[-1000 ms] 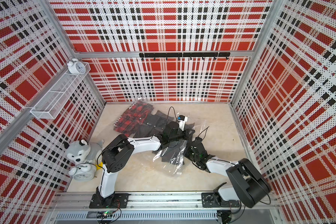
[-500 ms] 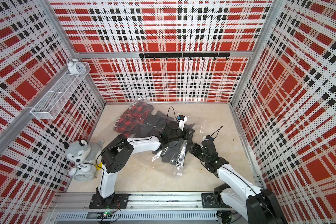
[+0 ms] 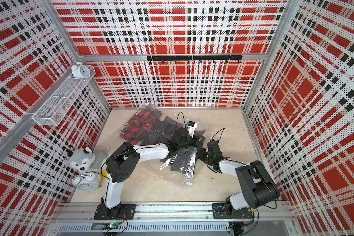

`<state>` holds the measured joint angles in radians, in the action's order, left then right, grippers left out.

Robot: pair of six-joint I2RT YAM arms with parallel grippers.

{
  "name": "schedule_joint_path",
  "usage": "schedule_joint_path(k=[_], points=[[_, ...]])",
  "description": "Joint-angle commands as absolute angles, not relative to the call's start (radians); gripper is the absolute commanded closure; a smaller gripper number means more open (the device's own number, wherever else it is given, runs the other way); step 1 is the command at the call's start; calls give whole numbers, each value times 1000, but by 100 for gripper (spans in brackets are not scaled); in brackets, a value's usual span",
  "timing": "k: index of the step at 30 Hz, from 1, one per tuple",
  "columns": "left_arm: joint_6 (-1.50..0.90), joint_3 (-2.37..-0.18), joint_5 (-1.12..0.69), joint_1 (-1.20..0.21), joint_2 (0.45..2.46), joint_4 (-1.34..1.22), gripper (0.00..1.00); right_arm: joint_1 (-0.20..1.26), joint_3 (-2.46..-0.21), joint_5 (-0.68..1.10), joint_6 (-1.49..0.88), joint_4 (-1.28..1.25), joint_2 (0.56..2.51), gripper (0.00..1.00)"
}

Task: Place the folded shirt into the vacuum bag
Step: Place the shirt in the vacuum bag.

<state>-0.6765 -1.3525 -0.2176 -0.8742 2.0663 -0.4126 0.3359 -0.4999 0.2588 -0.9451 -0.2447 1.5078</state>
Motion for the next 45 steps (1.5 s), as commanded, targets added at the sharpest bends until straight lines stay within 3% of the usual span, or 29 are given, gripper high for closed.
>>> schedule_joint_path(k=[1, 6, 9, 12, 18, 28, 33, 40, 45], points=[[-675, -1394, -212, -893, 2025, -405, 100, 330, -545, 262, -971, -399, 1610, 75], [-676, -1400, -199, -899, 2024, -401, 100, 330, -627, 347, -1009, -527, 1786, 82], [-675, -1410, -193, -899, 2032, -397, 100, 329, -618, 362, -1026, -559, 1787, 80], [-673, -1413, -183, -895, 2037, -395, 100, 323, -561, 343, -1025, -542, 1709, 73], [-672, -1433, -183, -879, 2061, -396, 100, 307, -444, 323, -1005, -453, 1520, 70], [-673, -1462, -201, -880, 2086, -393, 100, 306, -334, 366, -1029, -449, 1411, 64], [-679, -1479, -210, -888, 2109, -390, 99, 294, -328, 300, -1002, -272, 1234, 46], [-689, -1525, -234, -909, 2156, -381, 98, 124, -334, 320, -907, -24, 994, 40], [-699, -1548, -250, -941, 2186, -376, 94, -11, -338, 382, -849, 39, 945, 40]])
